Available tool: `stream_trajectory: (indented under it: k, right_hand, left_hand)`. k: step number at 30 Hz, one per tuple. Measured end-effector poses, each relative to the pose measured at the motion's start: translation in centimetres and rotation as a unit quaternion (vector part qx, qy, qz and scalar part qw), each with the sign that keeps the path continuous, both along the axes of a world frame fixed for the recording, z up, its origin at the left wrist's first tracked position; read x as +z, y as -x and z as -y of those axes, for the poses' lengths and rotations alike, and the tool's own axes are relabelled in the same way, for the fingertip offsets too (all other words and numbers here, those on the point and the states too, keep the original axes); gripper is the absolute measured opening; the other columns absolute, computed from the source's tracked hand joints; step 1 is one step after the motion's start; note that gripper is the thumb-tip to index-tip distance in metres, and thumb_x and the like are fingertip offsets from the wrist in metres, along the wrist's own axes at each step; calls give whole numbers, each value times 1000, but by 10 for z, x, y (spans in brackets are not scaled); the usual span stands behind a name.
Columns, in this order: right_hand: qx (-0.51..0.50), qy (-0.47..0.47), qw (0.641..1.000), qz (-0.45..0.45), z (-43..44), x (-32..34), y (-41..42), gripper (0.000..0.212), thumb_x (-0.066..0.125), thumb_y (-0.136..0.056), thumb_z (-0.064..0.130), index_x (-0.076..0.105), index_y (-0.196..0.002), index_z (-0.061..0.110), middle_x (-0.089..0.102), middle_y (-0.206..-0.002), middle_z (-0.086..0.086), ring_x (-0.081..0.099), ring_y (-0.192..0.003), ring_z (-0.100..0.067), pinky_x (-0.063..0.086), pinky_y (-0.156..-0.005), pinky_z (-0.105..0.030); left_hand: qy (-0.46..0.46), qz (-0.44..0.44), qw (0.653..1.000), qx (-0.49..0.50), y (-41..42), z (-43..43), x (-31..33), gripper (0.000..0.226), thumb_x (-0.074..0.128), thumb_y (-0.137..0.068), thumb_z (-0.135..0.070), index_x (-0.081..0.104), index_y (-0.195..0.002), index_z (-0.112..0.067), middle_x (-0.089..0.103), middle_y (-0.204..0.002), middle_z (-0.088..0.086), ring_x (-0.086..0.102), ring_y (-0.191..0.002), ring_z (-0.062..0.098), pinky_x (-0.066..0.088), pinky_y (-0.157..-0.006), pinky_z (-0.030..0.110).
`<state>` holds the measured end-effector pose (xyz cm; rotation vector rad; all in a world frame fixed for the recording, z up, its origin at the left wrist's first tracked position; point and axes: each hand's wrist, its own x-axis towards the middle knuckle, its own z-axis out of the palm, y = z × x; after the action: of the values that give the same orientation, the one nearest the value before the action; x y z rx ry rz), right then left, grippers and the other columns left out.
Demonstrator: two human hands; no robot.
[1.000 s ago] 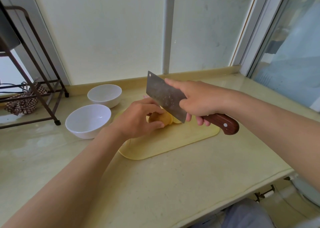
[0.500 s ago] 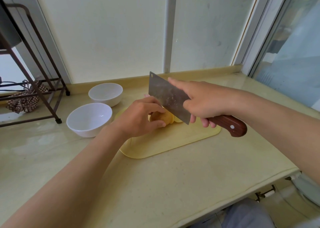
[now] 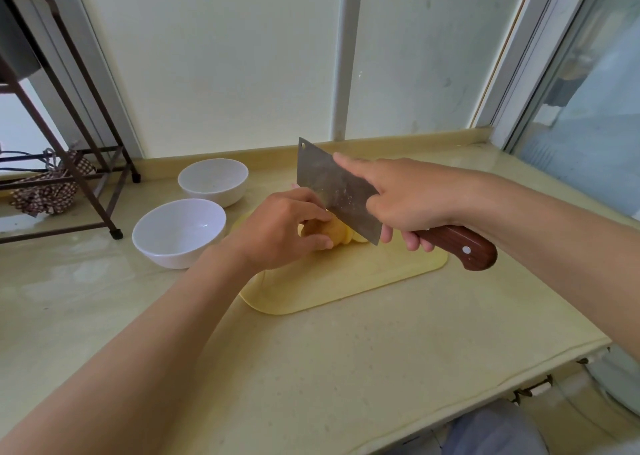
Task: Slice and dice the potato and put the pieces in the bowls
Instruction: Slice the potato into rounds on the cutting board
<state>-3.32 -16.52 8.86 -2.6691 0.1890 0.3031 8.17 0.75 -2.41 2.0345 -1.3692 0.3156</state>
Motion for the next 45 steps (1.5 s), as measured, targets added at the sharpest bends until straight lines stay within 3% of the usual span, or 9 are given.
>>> stream_trajectory:
  k: [12,17,20,25,31,38,45]
  right_hand:
    - [-23,-43,998,-30,-3,-49,-11,84,34,-102,10,-2,-155,65,70,-94,-16,63,-47,-19,54,-46,-30]
    - [-15,-43,999,-15,-7,-53,-7,88,35,-99,6,0,-156,62,67,-96,-16,66,-54,-24,62,-54,-41]
    - [-38,-80,996,7,-4,-55,-6,85,36,-99,8,5,-157,63,67,-96,-16,64,-53,-22,58,-50,-34]
    - [-36,-80,996,3,-6,-55,-3,84,35,-100,10,3,-157,62,67,-96,-13,64,-54,-21,58,-50,-32]
    - [-27,-59,998,-27,-1,-40,3,85,33,-99,5,3,-159,58,72,-90,-17,62,-43,-17,55,-48,-31]
    - [-32,-54,997,41,4,-17,9,87,36,-97,3,9,-160,56,72,-89,-15,62,-42,-16,56,-48,-31]
    - [-20,-40,998,51,-1,-3,7,88,35,-96,3,7,-160,56,73,-86,-12,60,-39,-15,54,-47,-31]
  left_hand:
    - [-1,7,1000,-2,2,5,0,36,86,-71,-25,76,-105,-14,68,-100,0,63,-84,16,53,-75,36]
    - [-22,21,999,-9,3,1,2,38,85,-70,-24,75,-106,-15,67,-102,-1,64,-84,15,53,-78,32]
    - [-33,35,999,-14,4,0,3,40,83,-70,-21,74,-109,-15,67,-107,-1,63,-91,12,48,-82,22]
    - [-23,40,999,-13,4,0,1,39,83,-73,-19,74,-111,-14,67,-108,-2,61,-91,7,47,-83,18]
    - [-4,15,1000,6,-1,-4,-2,39,84,-73,-21,72,-108,-10,68,-100,0,64,-81,14,57,-77,35]
    - [4,28,1000,-10,0,-4,-2,35,85,-72,-21,74,-104,-11,64,-100,-2,57,-77,7,49,-74,21]
    - [11,37,999,-11,0,-4,-1,31,86,-71,-21,75,-99,-13,66,-96,-2,57,-75,6,50,-71,26]
